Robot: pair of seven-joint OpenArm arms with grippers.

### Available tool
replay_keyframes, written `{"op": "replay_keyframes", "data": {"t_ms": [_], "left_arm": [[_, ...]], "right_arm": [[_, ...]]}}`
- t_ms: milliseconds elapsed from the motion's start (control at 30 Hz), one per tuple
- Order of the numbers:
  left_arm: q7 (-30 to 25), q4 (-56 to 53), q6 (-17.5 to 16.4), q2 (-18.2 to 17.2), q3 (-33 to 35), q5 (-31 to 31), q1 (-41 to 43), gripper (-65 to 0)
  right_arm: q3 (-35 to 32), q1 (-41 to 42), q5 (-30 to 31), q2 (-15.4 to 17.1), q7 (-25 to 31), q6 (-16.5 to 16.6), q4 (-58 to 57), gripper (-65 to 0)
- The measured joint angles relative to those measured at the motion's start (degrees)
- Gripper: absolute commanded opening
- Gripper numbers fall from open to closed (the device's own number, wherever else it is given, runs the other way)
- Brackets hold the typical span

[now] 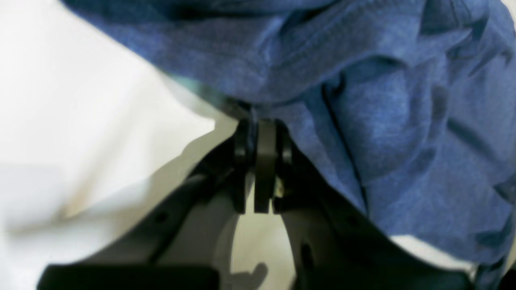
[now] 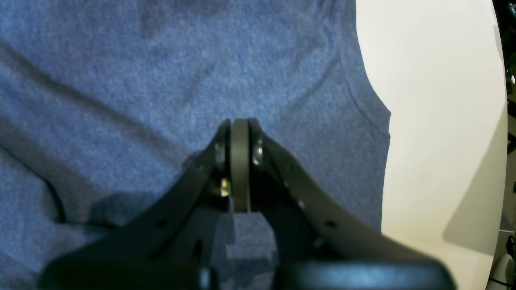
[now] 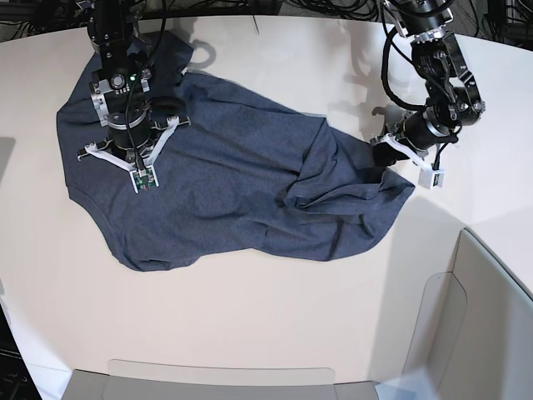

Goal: Layout the t-shirt on the table in an organized manner, then fold the t-shirt properly
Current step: 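Pull the shirt edge outward with the left gripper, right gripper sliding along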

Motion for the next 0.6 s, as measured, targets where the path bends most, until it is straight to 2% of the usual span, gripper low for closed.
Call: {"op": "replay_keyframes", "data": {"t_ms": [133, 267, 367, 600], "left_arm": [[-0.20, 10.32, -0.13, -0.02, 0.00, -1.73, 5.53, -65.0], [5.20, 19.04, -0.02, -0.04, 0.00, -1.68, 9.79, -65.0], [8.17, 22.29, 0.00, -0.11, 0.00, -1.95, 12.35, -65.0], [8.61, 25.86, -0.22, -0.13, -0.15, -2.14, 21.79, -65.0]], "right_arm": [[0.04, 0.13, 0.00, -0.02, -0.02, 0.04, -0.15, -65.0], [0.09, 0.52, 0.04, 0.02, -0.02, -0.02, -0.20, -65.0], [0.09, 0.59, 0.00, 0.02, 0.00, 0.00, -0.22, -65.0], [0.09, 0.57, 0.02, 0.04, 0.00, 0.02, -0.22, -65.0]]}}
